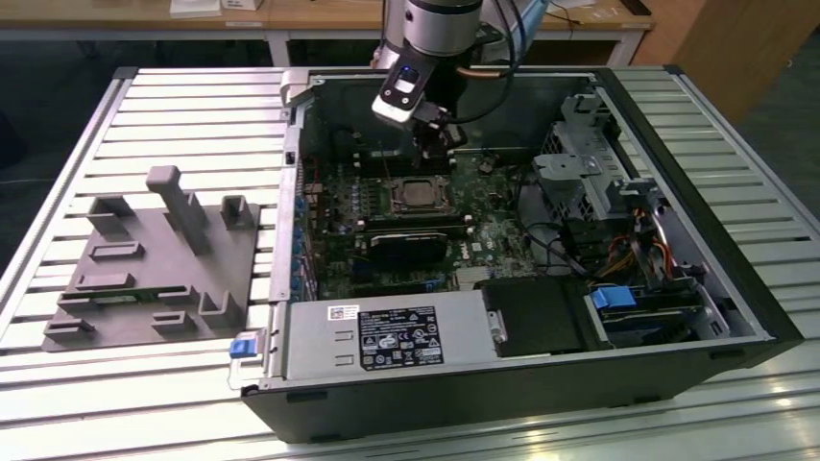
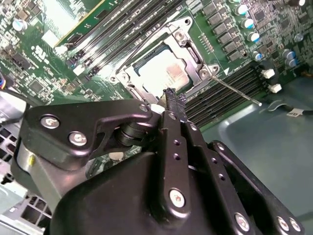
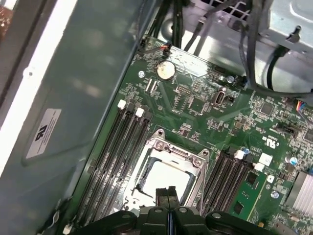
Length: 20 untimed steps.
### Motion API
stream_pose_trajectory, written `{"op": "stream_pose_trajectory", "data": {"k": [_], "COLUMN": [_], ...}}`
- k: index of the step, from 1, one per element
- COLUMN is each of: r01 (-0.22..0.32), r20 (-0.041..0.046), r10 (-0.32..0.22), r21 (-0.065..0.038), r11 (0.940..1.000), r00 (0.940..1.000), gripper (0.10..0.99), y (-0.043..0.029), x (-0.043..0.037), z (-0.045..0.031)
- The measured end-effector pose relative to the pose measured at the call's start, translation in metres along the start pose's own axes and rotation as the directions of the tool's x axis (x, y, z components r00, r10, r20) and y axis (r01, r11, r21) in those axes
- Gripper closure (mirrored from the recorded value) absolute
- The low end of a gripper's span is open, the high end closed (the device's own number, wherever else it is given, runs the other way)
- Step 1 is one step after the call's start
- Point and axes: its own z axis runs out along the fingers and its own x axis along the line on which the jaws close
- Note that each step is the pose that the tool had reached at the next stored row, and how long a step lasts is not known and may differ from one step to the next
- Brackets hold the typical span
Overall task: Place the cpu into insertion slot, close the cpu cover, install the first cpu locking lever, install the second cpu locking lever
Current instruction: 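Install the first cpu locking lever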
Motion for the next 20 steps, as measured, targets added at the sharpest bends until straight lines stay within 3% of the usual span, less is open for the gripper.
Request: {"op": "stream_pose_trajectory", "data": {"k": [14,17,18,20], "r01": [0.098,0.117,0.149,0.16], "r20": [-0.0002,-0.0002,-0.0003,-0.0003], "r10": [-0.098,-0.117,-0.149,-0.16], "r21": [0.001,0.002,0.002,0.002], "r11": [0.9952,0.9931,0.9889,0.9872], "r00": [0.9952,0.9931,0.9889,0.9872], "gripper": [0.969,0.969,0.969,0.969], "y": [0.0,0.0,-0.0001,-0.0001], "x": [0.0,0.0,0.0,0.0], "z": [0.0,0.0,0.0,0.0]}}
